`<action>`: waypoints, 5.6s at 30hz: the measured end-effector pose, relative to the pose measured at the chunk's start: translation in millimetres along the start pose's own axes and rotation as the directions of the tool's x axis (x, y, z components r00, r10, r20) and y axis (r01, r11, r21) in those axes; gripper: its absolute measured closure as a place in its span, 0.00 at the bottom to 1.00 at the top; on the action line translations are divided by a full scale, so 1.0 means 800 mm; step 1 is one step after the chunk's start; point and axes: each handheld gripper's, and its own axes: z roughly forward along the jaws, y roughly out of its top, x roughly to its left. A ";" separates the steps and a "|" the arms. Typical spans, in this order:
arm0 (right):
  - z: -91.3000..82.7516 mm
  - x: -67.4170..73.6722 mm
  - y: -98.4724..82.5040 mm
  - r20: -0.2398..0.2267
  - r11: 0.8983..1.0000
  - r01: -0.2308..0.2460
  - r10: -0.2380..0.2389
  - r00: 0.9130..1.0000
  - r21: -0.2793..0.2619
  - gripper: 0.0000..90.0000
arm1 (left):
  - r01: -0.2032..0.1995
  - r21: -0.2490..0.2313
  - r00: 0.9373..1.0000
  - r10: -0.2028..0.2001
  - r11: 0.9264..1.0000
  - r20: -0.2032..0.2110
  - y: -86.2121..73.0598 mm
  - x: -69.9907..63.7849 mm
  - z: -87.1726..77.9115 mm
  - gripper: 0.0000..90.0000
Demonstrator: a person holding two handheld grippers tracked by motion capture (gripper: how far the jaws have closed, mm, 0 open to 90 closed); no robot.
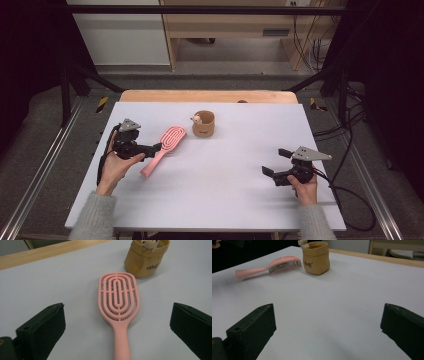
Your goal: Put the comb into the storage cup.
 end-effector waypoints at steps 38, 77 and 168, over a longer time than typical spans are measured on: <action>0.000 0.000 0.000 -0.003 1.000 -0.001 0.001 1.000 0.000 0.00 | -0.016 0.182 0.999 0.022 0.983 -0.030 -0.031 -0.005 0.060 0.08; 0.001 0.000 0.000 -0.003 1.000 -0.002 0.002 1.000 0.002 0.00 | -0.038 0.248 0.999 0.045 0.968 -0.021 -0.038 -0.017 0.079 0.68; 0.004 0.005 0.005 -0.004 1.000 0.000 0.000 1.000 0.007 0.00 | -0.035 0.014 0.997 0.036 0.999 -0.075 -0.030 -0.039 0.004 0.76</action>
